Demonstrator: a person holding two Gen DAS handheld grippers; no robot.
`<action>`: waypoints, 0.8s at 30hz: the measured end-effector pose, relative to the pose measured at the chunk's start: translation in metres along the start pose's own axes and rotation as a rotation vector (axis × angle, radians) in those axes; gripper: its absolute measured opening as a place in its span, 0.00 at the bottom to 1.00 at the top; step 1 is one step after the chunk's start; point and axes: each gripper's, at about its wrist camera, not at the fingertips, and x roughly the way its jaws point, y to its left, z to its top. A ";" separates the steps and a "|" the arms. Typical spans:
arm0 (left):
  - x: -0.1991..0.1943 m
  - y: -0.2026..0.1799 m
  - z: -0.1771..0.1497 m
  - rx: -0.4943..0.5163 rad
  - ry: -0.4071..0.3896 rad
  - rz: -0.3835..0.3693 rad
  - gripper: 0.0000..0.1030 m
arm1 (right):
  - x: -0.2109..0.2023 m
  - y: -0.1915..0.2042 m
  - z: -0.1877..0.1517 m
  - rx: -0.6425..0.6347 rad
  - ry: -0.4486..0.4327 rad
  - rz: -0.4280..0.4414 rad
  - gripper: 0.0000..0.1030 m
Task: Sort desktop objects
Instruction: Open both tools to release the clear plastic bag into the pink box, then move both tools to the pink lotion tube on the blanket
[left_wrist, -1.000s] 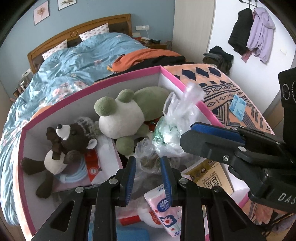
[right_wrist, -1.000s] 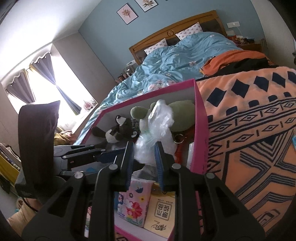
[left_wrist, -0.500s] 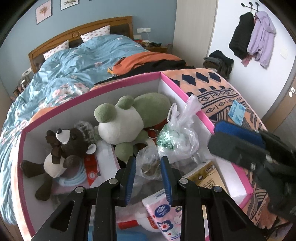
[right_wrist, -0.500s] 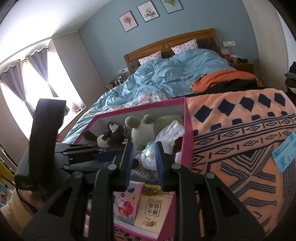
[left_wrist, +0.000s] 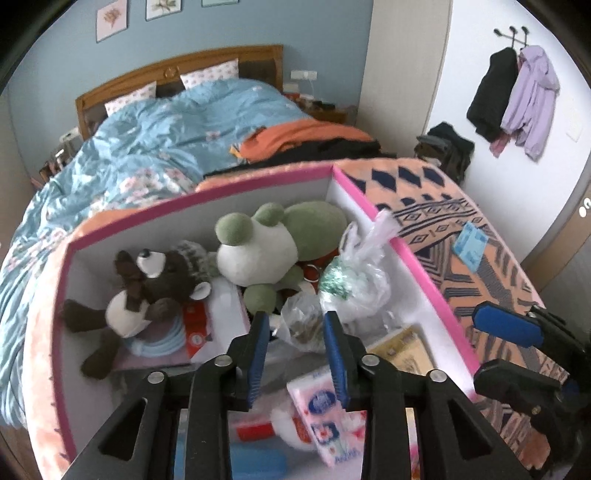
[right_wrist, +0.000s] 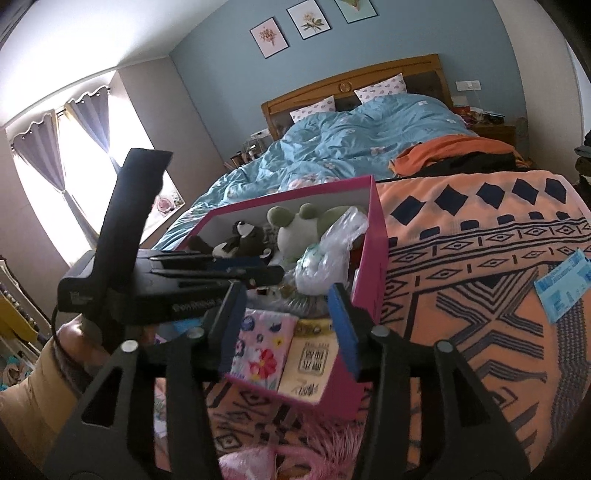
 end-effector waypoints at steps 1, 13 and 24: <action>-0.008 0.000 -0.002 0.001 -0.014 -0.008 0.34 | -0.004 0.001 -0.002 -0.002 -0.001 0.008 0.49; -0.111 -0.019 -0.057 0.028 -0.154 -0.120 0.59 | -0.050 0.038 -0.045 -0.095 0.037 0.098 0.68; -0.130 -0.026 -0.118 0.039 -0.106 -0.142 0.61 | -0.059 0.041 -0.099 -0.096 0.132 0.074 0.68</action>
